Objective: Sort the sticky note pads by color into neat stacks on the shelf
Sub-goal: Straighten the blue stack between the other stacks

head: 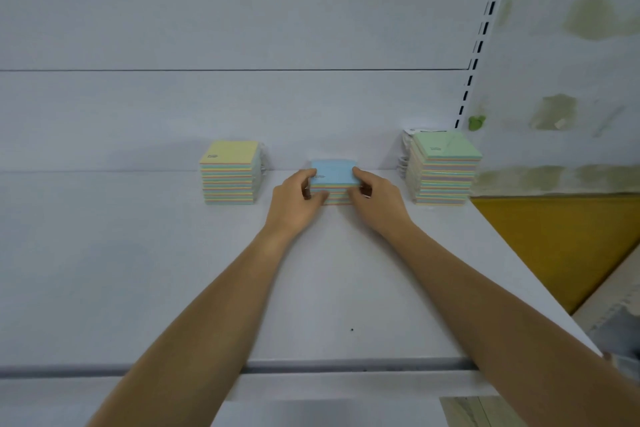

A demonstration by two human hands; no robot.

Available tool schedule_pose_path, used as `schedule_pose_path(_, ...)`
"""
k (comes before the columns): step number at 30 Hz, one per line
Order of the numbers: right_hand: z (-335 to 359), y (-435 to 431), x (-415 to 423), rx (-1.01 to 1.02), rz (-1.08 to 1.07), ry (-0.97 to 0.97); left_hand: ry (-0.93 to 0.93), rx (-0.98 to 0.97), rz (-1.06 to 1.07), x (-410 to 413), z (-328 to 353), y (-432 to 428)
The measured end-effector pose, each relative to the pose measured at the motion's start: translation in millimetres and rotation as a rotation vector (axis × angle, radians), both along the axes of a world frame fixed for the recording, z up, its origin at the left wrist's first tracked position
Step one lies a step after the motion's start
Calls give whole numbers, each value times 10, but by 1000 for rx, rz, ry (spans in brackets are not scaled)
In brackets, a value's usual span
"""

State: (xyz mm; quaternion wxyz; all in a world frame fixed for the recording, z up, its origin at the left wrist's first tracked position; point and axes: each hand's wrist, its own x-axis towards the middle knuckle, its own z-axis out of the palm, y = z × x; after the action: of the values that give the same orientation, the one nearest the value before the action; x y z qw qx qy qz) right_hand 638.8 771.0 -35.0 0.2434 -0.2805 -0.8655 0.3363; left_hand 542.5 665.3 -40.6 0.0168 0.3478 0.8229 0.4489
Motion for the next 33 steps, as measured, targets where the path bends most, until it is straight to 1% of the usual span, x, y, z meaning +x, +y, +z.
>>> schedule_pose_path(5, -33, 21, -2, 40, 28, -53, 16, -3, -33, 2, -15, -20)
schedule_pose_path(12, -47, 42, -14, 37, 23, -44, 28, 26, -14, 7, -18, -13)
schedule_pose_path(16, -47, 45, -11, 20, 13, -37, 49, -1, -7, 12, -27, -6)
schedule_pose_path(26, -46, 39, -10, 55, 30, -44, 25, -17, 9, -10, -9, 6)
schedule_pose_path(33, -49, 63, -18, 9, 12, -15, 5, -15, 0, -16, 0, -12)
